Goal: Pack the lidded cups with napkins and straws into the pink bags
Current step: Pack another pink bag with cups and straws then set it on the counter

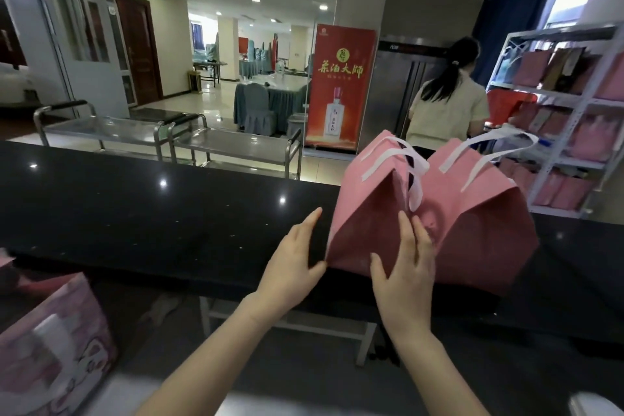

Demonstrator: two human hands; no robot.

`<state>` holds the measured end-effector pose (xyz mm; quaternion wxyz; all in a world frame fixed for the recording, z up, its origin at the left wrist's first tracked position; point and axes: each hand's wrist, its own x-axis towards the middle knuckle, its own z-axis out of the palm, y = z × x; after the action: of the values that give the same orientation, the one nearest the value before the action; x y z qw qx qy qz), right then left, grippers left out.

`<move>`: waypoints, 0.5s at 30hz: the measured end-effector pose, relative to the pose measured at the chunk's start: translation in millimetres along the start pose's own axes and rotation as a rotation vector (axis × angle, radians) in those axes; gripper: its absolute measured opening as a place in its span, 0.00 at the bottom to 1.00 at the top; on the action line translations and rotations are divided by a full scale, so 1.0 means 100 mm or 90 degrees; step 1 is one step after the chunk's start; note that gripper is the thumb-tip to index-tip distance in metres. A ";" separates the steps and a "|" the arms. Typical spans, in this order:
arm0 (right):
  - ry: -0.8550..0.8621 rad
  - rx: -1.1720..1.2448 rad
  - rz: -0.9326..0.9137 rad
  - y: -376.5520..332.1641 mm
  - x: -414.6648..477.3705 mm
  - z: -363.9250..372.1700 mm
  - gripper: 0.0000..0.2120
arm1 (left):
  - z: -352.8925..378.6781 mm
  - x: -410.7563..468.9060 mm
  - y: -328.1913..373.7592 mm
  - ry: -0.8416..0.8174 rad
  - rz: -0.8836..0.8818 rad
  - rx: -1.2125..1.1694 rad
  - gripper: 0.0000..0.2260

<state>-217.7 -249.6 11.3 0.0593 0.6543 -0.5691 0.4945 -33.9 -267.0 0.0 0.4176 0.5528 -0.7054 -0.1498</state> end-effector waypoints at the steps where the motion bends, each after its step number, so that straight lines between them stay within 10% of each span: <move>1: 0.011 -0.028 -0.045 -0.15 -0.06 0.00 0.35 | -0.17 -0.13 -0.06 0.003 -0.004 0.020 0.40; 9: -0.310 0.100 -0.215 -1.87 -0.80 0.83 0.21 | -1.91 -1.44 -0.67 0.030 -0.028 0.236 0.11; 15: -0.455 0.098 -0.423 -3.06 -1.33 1.59 0.25 | -2.88 -2.32 -1.12 0.122 -0.096 0.378 0.14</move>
<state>138.7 -155.0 -15.3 -0.0338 0.9314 -0.2763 0.2345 266.5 -23.6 0.9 0.2899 0.7131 -0.6326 0.0848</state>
